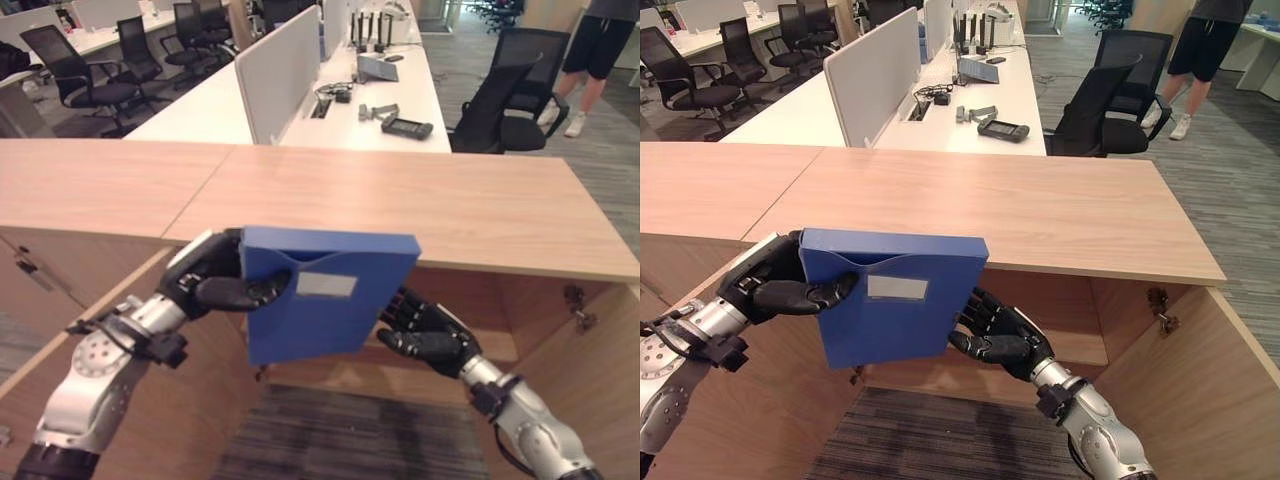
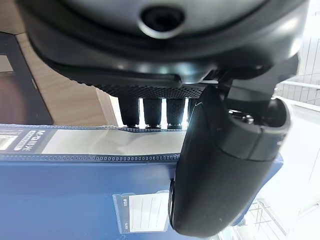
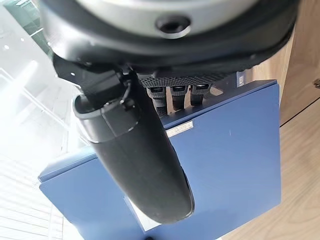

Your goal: Put the empty folder in the office cabinet

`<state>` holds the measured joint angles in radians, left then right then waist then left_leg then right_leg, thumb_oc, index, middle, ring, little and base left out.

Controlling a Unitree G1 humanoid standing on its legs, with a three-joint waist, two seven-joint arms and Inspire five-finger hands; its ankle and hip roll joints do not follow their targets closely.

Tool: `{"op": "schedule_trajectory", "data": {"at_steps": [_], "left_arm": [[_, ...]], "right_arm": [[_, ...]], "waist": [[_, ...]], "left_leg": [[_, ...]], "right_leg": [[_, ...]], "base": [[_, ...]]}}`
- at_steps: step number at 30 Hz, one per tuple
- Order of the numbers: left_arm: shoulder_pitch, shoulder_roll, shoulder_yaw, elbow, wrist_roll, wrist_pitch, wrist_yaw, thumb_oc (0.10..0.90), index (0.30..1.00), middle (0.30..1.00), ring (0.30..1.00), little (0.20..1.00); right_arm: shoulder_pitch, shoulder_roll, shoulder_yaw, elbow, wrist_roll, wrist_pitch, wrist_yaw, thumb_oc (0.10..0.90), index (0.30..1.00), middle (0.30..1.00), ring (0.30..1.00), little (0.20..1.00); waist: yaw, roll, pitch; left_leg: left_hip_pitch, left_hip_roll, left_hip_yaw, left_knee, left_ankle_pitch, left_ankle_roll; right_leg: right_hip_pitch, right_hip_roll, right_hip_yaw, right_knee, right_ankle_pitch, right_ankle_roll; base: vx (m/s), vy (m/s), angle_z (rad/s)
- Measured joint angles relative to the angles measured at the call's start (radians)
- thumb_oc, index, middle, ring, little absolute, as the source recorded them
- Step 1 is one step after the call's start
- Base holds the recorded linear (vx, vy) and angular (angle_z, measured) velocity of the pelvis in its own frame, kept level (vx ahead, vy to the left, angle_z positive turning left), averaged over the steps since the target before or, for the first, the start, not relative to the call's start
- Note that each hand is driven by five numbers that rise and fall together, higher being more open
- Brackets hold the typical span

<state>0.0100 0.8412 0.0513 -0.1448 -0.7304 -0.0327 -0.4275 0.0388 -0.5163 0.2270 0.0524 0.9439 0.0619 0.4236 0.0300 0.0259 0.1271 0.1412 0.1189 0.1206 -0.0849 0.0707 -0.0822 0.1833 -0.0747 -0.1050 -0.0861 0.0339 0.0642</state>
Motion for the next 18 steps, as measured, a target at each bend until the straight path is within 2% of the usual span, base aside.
{"op": "schedule_trajectory", "data": {"at_steps": [4,11,18], "left_arm": [[-0.009,-0.001,-0.001,0.0,0.0,0.0,0.001,0.4,0.3,0.3,0.3,0.3],[-0.104,-0.062,-0.032,-0.009,-0.014,-0.013,0.006,0.4,0.3,0.3,0.3,0.3],[-0.114,-0.067,-0.049,-0.009,-0.009,-0.016,0.008,0.4,0.3,0.3,0.3,0.3]], "right_arm": [[-0.015,-0.002,0.014,0.0,0.0,0.0,-0.013,0.8,0.9,0.9,0.9,0.9],[-0.12,-0.023,0.128,-0.008,-0.005,0.015,-0.067,0.8,0.9,0.9,0.9,0.9],[-0.134,-0.024,0.143,-0.008,-0.021,0.016,-0.085,0.8,0.9,0.9,0.9,0.9]], "waist": [[0.0,0.0,0.0],[0.002,-0.001,0.0],[0.003,-0.001,0.0]], "left_leg": [[0.0,0.0,0.0,0.0,0.0,0.0],[-0.001,0.0,0.001,0.0,0.0,0.0],[-0.001,0.0,0.001,0.0,0.0,0.0]], "right_leg": [[0.0,0.0,0.0,0.0,0.0,0.0],[-0.001,0.0,0.002,0.0,0.001,-0.001],[-0.002,0.0,0.002,0.0,0.001,-0.001]], "base": [[0.0,0.0,0.0],[0.0,0.0,0.0],[0.0,0.0,0.0]]}}
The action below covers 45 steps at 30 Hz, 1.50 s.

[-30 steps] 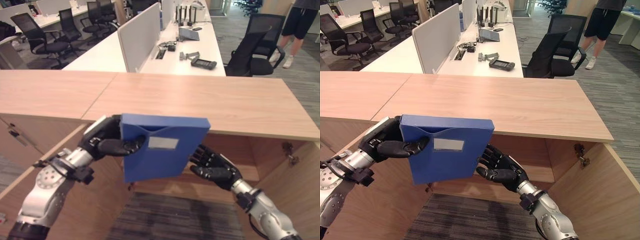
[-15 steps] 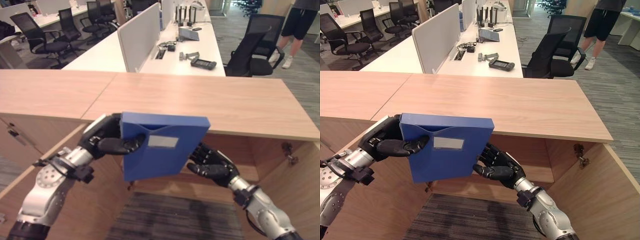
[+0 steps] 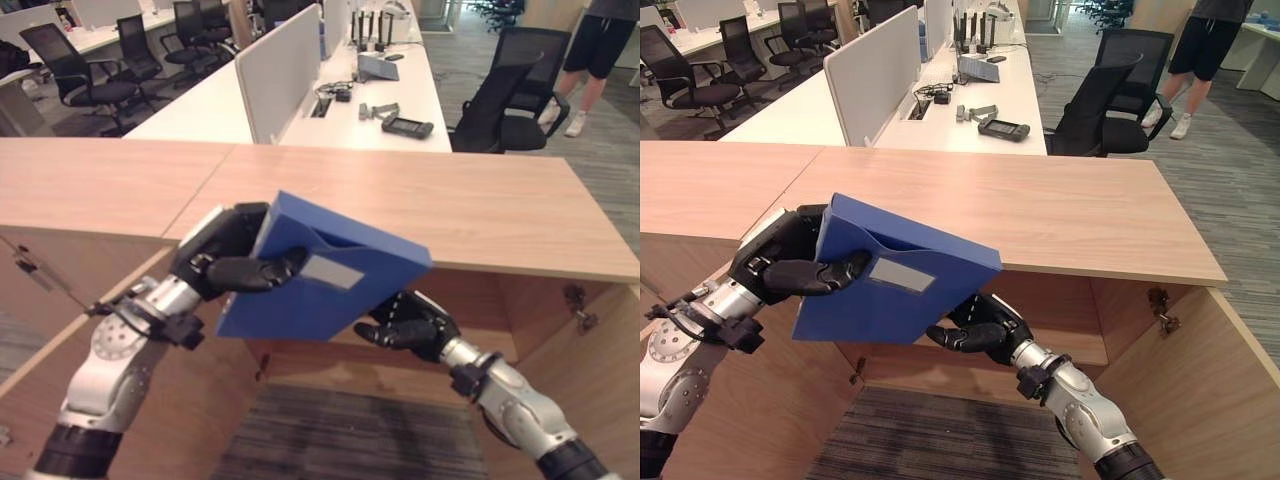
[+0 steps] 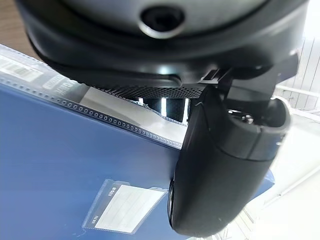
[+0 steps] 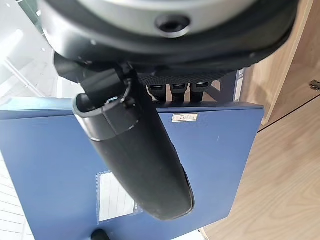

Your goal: Put the empty folder in the office cabinet

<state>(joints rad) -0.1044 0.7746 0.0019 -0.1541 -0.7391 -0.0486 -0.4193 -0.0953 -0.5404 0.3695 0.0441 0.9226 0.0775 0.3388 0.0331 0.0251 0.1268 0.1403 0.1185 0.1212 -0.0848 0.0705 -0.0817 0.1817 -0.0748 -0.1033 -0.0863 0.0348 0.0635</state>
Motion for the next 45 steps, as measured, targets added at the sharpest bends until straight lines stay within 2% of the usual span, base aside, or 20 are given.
{"op": "schedule_trajectory", "data": {"at_steps": [6,20,24,38,45], "left_arm": [[0.0,-0.001,-0.011,0.0,0.001,0.008,0.0,0.4,0.3,0.3,0.3,0.3],[0.002,-0.064,-0.003,-0.008,-0.006,0.008,-0.001,0.4,0.3,0.3,0.3,0.3],[0.011,-0.092,-0.01,-0.009,-0.007,0.02,-0.011,0.4,0.3,0.3,0.3,0.3],[0.012,-0.094,-0.017,-0.012,-0.009,0.028,-0.026,0.4,0.3,0.3,0.3,0.3],[0.013,-0.129,-0.017,-0.012,-0.005,0.028,-0.021,0.4,0.3,0.3,0.3,0.3]], "right_arm": [[0.0,-0.018,-0.003,0.002,-0.018,0.0,-0.001,0.8,0.9,0.9,0.9,0.9],[0.001,0.079,-0.113,0.045,-0.018,-0.028,-0.003,0.8,0.9,0.9,0.9,0.9],[0.0,0.102,-0.123,0.047,-0.017,-0.03,0.001,0.8,0.9,0.9,0.9,0.9],[0.0,0.107,-0.139,0.054,-0.017,-0.03,-0.003,0.8,0.9,0.9,0.9,0.9],[0.0,0.124,-0.139,0.051,-0.017,-0.03,-0.01,0.8,0.9,0.9,0.9,0.9]], "waist": [[-0.001,0.0,0.0],[-0.002,0.0,0.0],[-0.002,-0.001,0.0],[-0.001,-0.001,0.0],[-0.001,-0.001,0.0]], "left_leg": [[0.0,0.0,-0.001,0.0,0.0,0.0],[-0.008,-0.001,-0.019,0.0,0.004,0.0],[-0.009,-0.002,-0.021,0.0,0.005,0.001],[-0.017,-0.002,-0.03,0.0,0.007,0.001],[-0.017,-0.002,-0.03,0.0,0.007,0.002]], "right_leg": [[0.0,0.0,0.0,0.0,0.0,0.0],[0.003,0.001,-0.016,0.0,0.0,0.0],[0.002,0.0,-0.016,0.0,0.0,0.0],[0.002,0.0,-0.028,0.0,0.0,-0.001],[0.001,0.0,-0.028,0.0,0.0,-0.001]], "base": [[0.0,0.0,0.0],[0.0,-0.001,0.02],[0.0,0.0,0.0],[0.0,-0.005,0.02],[0.0,0.0,0.0]]}}
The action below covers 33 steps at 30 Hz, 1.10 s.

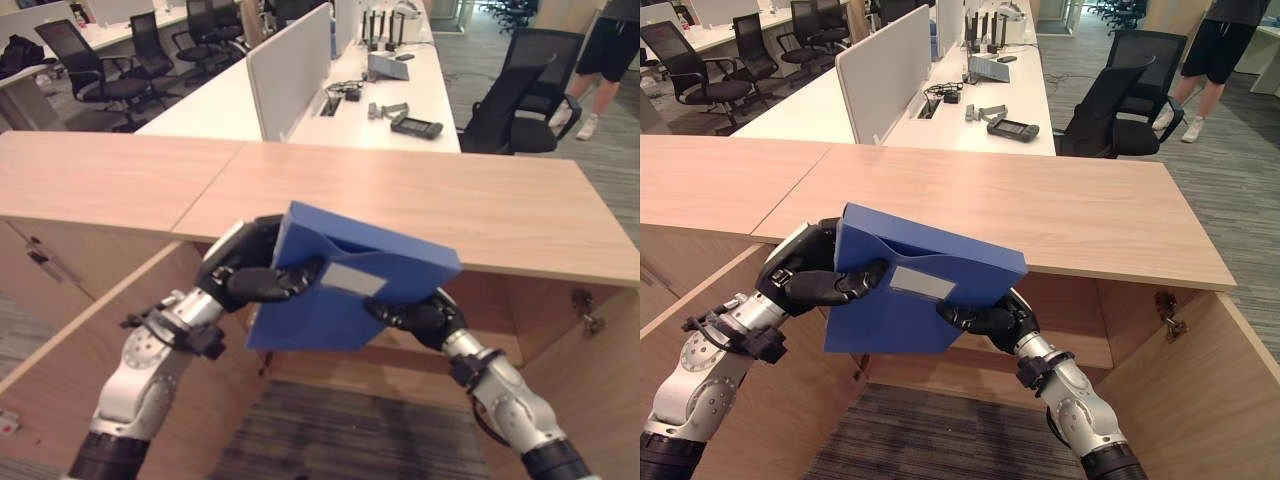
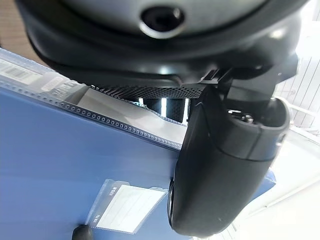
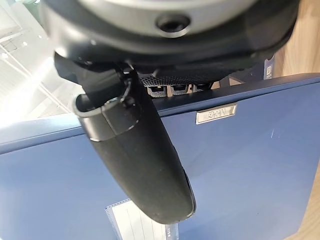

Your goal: Put the empty folder in the office cabinet

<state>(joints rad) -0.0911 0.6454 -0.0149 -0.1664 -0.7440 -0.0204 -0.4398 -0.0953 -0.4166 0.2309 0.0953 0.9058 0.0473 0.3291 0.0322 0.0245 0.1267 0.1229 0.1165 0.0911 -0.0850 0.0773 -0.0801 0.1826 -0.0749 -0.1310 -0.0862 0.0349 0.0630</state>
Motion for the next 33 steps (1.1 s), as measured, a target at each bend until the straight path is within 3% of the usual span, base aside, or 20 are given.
{"op": "schedule_trajectory", "data": {"at_steps": [21,22,23,25,33], "left_arm": [[0.006,-0.112,-0.011,0.079,-0.04,-0.003,0.105,0.4,0.3,0.3,0.3,0.3],[0.008,-0.112,-0.011,0.081,-0.045,-0.003,0.108,0.4,0.3,0.3,0.3,0.3],[0.008,-0.112,-0.011,0.081,-0.045,-0.003,0.108,0.4,0.3,0.3,0.3,0.3],[0.008,-0.112,-0.011,0.081,-0.047,-0.003,0.108,0.4,0.3,0.3,0.3,0.3],[0.016,-0.14,0.003,0.081,-0.107,-0.012,0.13,0.4,0.3,0.3,0.3,0.3]], "right_arm": [[-0.005,-0.015,0.032,-0.004,0.0,-0.021,-0.018,0.8,0.9,0.9,0.9,0.9],[-0.005,-0.014,0.032,-0.004,0.0,-0.021,-0.018,0.772,0.858,0.858,0.858,0.858],[-0.005,-0.014,0.033,-0.004,0.0,-0.021,-0.018,0.631,0.646,0.646,0.646,0.646],[-0.005,-0.014,0.033,-0.004,0.001,-0.021,-0.018,0.4,0.3,0.3,0.3,0.3],[-0.05,-0.012,0.046,-0.004,0.018,-0.067,-0.011,0.4,0.3,0.3,0.3,0.3]], "waist": [[0.002,0.0,0.0],[0.001,0.0,0.0],[0.002,0.0,0.0],[0.002,0.0,0.0],[-0.002,0.0,0.0]], "left_leg": [[0.0,-0.001,0.007,0.001,0.001,0.001],[0.0,-0.001,0.007,0.001,0.001,0.001],[0.0,-0.001,0.007,0.001,0.001,0.001],[0.0,-0.001,0.008,0.0,0.001,0.001],[0.001,-0.001,0.009,0.001,0.001,0.001]], "right_leg": [[-0.006,-0.001,0.008,0.0,0.0,0.0],[-0.006,-0.001,0.008,0.0,0.001,0.0],[-0.006,-0.001,0.008,0.0,0.001,0.0],[-0.006,-0.001,0.008,0.0,0.001,0.0],[-0.006,-0.001,0.01,0.0,0.001,0.0]], "base": [[0.0,0.0,0.0],[0.0,0.0,0.0],[0.0,0.0,0.0],[0.0,0.0,0.0],[0.0,0.0,0.0]]}}
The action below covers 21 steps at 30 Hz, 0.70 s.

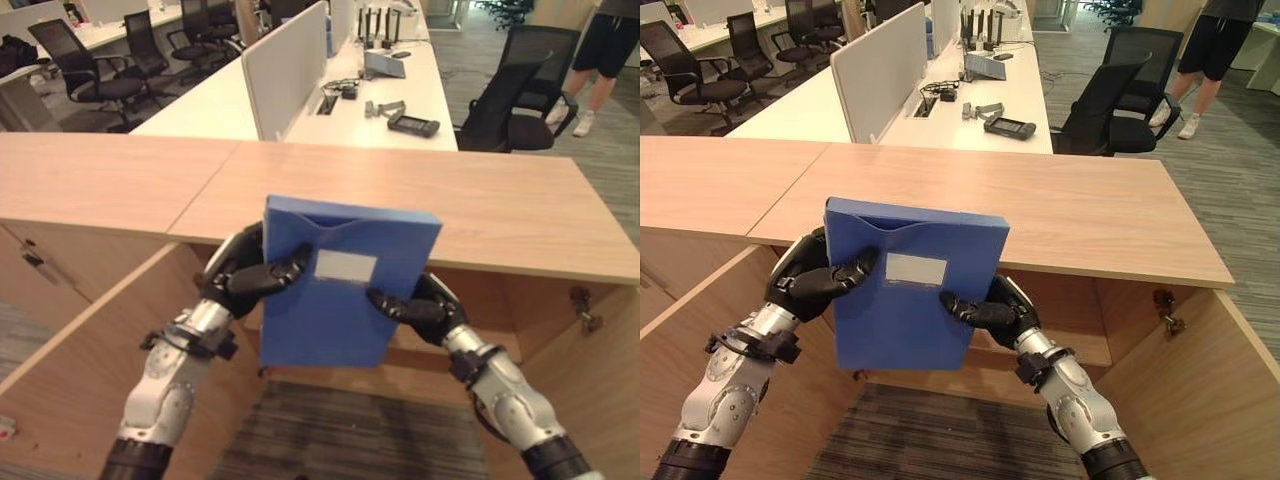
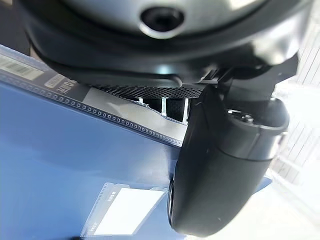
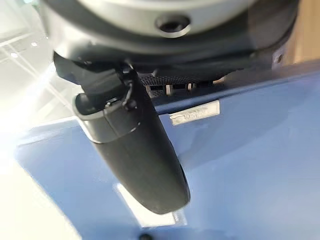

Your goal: Put the empty folder in the office cabinet

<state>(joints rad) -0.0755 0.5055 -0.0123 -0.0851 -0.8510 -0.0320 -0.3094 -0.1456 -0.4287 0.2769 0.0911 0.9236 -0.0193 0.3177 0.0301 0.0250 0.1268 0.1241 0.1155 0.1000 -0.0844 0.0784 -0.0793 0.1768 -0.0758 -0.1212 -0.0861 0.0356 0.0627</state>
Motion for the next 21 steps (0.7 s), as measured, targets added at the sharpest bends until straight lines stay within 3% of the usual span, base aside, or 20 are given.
{"op": "schedule_trajectory", "data": {"at_steps": [6,19,20,21], "left_arm": [[0.0,-0.006,0.004,-0.009,0.021,-0.055,-0.032,0.4,0.3,0.3,0.3,0.3],[0.002,-0.001,0.005,-0.009,0.031,-0.055,-0.032,0.4,0.3,0.3,0.3,0.3],[0.005,0.001,0.005,-0.009,0.031,-0.055,-0.033,0.496,0.444,0.444,0.444,0.444],[0.007,0.002,0.005,-0.009,0.031,-0.055,-0.033,0.67,0.705,0.705,0.705,0.705]], "right_arm": [[-0.029,0.001,0.005,0.0,0.003,0.002,-0.023,0.4,0.3,0.3,0.3,0.3],[-0.029,-0.013,0.021,0.0,0.023,0.021,-0.022,0.4,0.3,0.3,0.3,0.3],[-0.029,-0.015,0.022,0.0,0.024,0.028,-0.021,0.4,0.3,0.3,0.3,0.3],[-0.029,-0.016,0.023,0.0,0.025,0.032,-0.02,0.4,0.3,0.3,0.3,0.3]], "waist": [[0.005,0.0,0.0],[0.002,0.0,0.0],[0.002,0.0,0.0],[0.002,0.0,0.0]], "left_leg": [[0.0,0.0,-0.001,0.002,0.0,0.0],[0.0,0.0,-0.001,0.003,0.0,0.0],[0.0,0.0,-0.001,0.003,0.0,0.0],[0.0,0.0,-0.001,0.003,0.0,0.0]], "right_leg": [[0.001,0.0,-0.001,0.0,0.0,0.0],[0.001,0.0,-0.001,0.0,0.0,0.0],[0.001,0.0,-0.001,0.0,0.0,0.0],[0.001,0.0,-0.001,0.0,0.0,0.0]], "base": [[0.0,0.0,0.0],[0.0,0.0,0.0],[0.0,0.0,0.0],[0.0,0.0,0.0]]}}
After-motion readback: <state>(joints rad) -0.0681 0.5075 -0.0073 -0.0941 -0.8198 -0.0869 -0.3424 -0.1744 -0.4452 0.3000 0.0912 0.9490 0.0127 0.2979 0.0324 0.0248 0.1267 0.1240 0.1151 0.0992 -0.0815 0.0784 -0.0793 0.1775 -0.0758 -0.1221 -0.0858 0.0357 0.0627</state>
